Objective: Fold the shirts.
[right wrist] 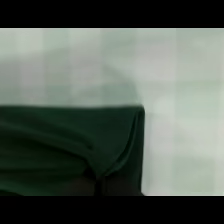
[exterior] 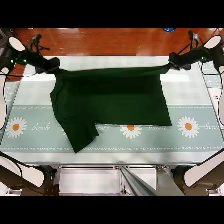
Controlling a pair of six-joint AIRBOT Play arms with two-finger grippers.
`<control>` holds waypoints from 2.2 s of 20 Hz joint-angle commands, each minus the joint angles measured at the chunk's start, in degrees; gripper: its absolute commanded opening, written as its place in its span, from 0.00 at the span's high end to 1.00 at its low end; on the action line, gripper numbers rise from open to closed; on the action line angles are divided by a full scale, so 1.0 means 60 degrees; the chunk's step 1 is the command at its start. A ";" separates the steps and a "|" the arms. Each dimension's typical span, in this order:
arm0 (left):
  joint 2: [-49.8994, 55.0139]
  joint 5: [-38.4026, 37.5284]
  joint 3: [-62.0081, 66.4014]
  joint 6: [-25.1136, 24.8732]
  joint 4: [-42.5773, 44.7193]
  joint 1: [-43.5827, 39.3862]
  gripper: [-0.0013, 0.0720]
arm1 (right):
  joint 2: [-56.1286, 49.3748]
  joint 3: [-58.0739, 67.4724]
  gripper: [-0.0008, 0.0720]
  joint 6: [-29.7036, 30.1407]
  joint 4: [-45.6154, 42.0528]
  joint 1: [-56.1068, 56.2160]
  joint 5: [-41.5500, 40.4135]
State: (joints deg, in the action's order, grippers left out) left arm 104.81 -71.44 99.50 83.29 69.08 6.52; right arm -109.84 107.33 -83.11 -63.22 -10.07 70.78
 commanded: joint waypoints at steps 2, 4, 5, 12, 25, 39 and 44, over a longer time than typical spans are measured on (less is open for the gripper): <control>0.0044 -0.0914 -0.1311 -0.0342 0.0477 0.0007 0.96 | -0.0058 -0.0809 0.96 0.0135 -0.0623 0.0015 0.0710; 0.0044 -0.0849 -0.1749 -0.0342 0.0397 0.0011 0.96 | -0.0058 -0.1239 0.96 0.0124 -0.0579 0.0051 0.0659; 0.0047 -0.0885 -0.1785 -0.0204 0.0382 0.0015 0.92 | -0.0058 -0.1402 0.94 0.0069 -0.0444 0.0080 0.0605; -0.1035 -0.2626 -0.1570 -0.0040 0.0565 0.0787 0.29 | 0.1515 -0.1260 0.42 -0.0135 -0.0918 -0.0823 0.2033; -0.6094 0.0280 -1.1216 -0.1672 -0.3195 0.4284 0.29 | 0.8491 -1.2072 0.42 0.1504 0.1195 -0.2878 -0.1384; -0.5661 0.2320 -1.1296 -0.0820 -0.3727 0.0535 0.96 | 0.9027 -1.2229 0.42 0.1479 0.1220 -0.4233 -0.0790; -0.5665 0.2218 -1.1147 -0.0943 -0.3738 0.0532 0.96 | 0.8353 -1.2881 0.42 0.1512 0.1636 -0.4255 -0.0623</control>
State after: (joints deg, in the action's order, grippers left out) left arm 70.87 -57.23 32.16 77.82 47.31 10.04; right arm -57.39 31.42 -73.49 -53.34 -35.44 66.13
